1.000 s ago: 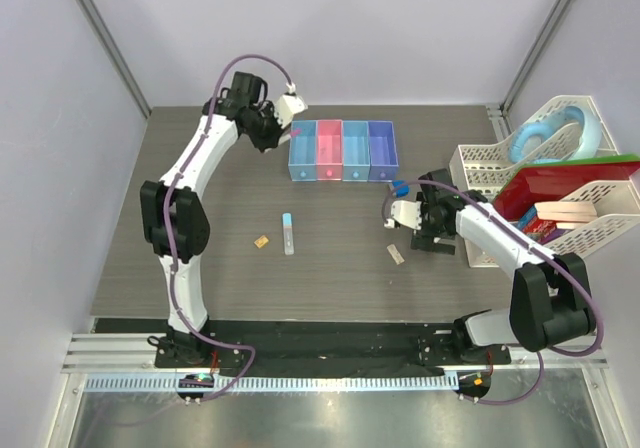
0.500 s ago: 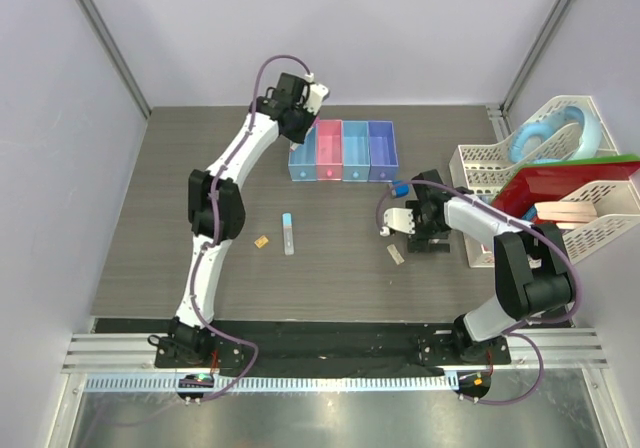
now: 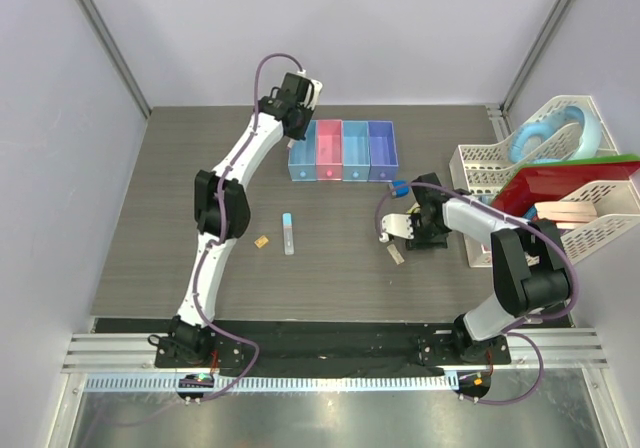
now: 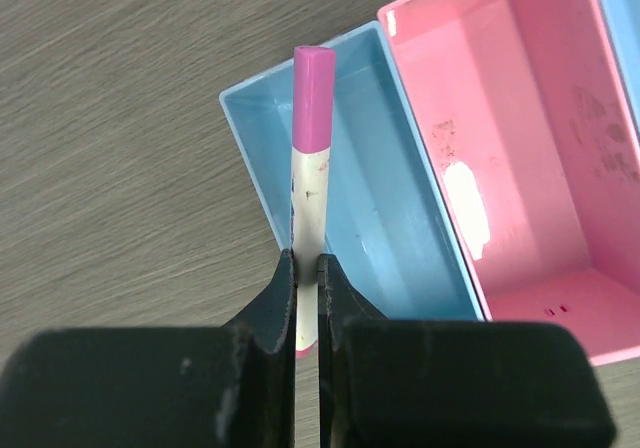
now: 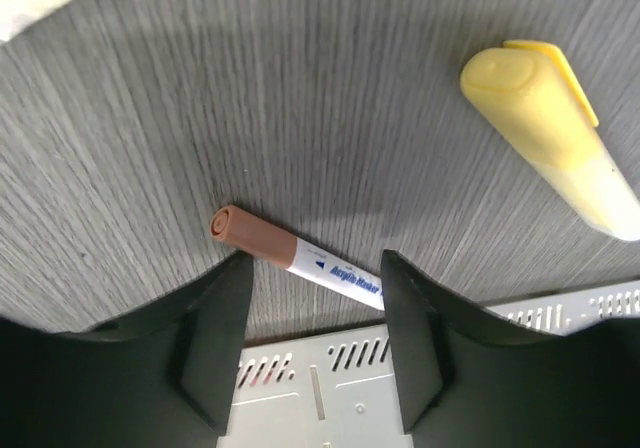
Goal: Sort the stationery into containers
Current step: Place the pen in the storage box, then pick up the pen from the center of the board.
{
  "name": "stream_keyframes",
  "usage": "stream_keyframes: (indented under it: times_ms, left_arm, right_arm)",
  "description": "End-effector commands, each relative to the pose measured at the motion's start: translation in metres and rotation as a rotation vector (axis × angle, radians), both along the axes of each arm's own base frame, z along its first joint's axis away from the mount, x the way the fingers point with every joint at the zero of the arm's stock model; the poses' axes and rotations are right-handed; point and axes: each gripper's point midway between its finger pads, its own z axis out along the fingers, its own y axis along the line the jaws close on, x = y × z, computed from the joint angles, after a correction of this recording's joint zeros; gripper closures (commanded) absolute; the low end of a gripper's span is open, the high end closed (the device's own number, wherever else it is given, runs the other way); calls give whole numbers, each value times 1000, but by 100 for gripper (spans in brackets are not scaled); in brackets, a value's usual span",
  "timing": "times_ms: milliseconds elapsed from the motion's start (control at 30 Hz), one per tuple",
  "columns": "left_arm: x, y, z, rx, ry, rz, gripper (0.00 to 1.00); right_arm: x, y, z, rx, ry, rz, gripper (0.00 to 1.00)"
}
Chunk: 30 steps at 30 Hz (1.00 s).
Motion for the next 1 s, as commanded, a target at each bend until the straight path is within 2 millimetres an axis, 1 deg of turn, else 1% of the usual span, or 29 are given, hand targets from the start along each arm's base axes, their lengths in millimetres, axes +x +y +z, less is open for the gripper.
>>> stream_keyframes:
  times_ms: [0, 33, 67, 133, 167, 233, 267, 333, 400, 500, 533, 633, 667, 767, 867, 967]
  left_arm:
    - [2, 2, -3, 7, 2, 52, 100]
    - [1, 2, -5, 6, 6, 54, 100]
    - [1, 2, -6, 8, 8, 54, 100]
    - [0, 1, -9, 7, 17, 50, 100]
    - [-1, -1, -10, 1, 23, 43, 100]
    - [-2, -4, -10, -22, 30, 57, 100]
    - [-2, -5, -9, -29, 31, 57, 100]
    - [-2, -6, -7, -30, 26, 59, 100]
    - [-1, -8, 1, -36, 8, 62, 100]
    - [-2, -12, 5, -56, 3, 58, 100]
    - [-3, -14, 5, -56, 5, 54, 99]
    - [-7, -18, 3, -59, 17, 43, 80]
    - [-8, -20, 3, -64, 19, 40, 72]
    - [-9, -21, 6, -70, 17, 37, 55]
    - [-9, -20, 15, -78, 0, 38, 51]
    - [-9, -20, 27, -90, -27, 34, 49]
  right_arm:
    - [-12, -2, -17, -3, 61, 25, 53]
    - [-15, -3, -19, -6, 71, 23, 57]
    - [-16, -4, -21, -10, 80, 21, 65]
    - [-19, -4, -24, -11, 94, 20, 71]
    - [-20, -5, -25, -13, 96, 18, 81]
    - [-21, -4, -26, -10, 102, 10, 91]
    - [-20, -4, -26, -9, 100, 7, 99]
    - [-20, -3, -24, -1, 94, -6, 99]
    - [-20, -1, -23, 8, 88, -10, 99]
    - [-18, -1, -18, 19, 68, -30, 99]
    - [-17, 6, -17, 57, 68, -28, 99]
    - [-13, 11, -7, 89, 37, -47, 99]
    - [-12, 12, -5, 99, 33, -51, 99]
    - [-8, 18, 4, 136, 11, -66, 99]
    - [-6, 23, 12, 168, -6, -84, 99]
    - [0, 26, 19, 190, -27, -114, 99]
